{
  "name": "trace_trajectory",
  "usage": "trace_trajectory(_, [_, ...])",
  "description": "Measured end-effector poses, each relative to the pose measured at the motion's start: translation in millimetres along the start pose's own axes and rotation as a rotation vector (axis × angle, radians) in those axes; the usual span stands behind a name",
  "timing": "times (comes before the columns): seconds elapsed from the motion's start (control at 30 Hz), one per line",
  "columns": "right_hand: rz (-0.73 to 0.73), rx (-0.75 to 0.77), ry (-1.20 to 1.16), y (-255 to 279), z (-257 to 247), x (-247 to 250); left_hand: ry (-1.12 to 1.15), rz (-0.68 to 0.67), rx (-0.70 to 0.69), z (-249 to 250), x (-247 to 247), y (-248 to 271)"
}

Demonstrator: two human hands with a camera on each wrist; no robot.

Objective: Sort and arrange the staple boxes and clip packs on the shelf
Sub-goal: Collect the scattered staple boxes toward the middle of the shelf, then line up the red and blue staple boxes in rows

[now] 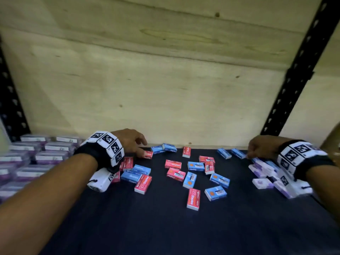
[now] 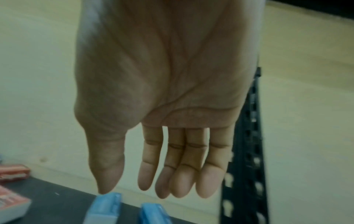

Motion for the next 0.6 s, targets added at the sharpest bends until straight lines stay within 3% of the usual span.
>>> trace_trajectory(0.4, [0.04,0.556,0.059,-70.4,-209.5,40.7,-0.163,-0.017,0.185,-89.8,40.8,16.1])
trace_trajectory(0.6, [-0.061,0.511,0.126,-94.7,-244.9,35.7,-0.187,-0.065,0.091,-52.1,31.1,9.3])
Point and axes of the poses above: each hand's wrist, its own y-axis away from the middle knuckle, its own x-axis out of the back of the hand, z = x × y, the point moved 4 cm from there along -y, towards the middle knuckle, and after that the axes turned 10 degrees about x, right-handed, at the moved point
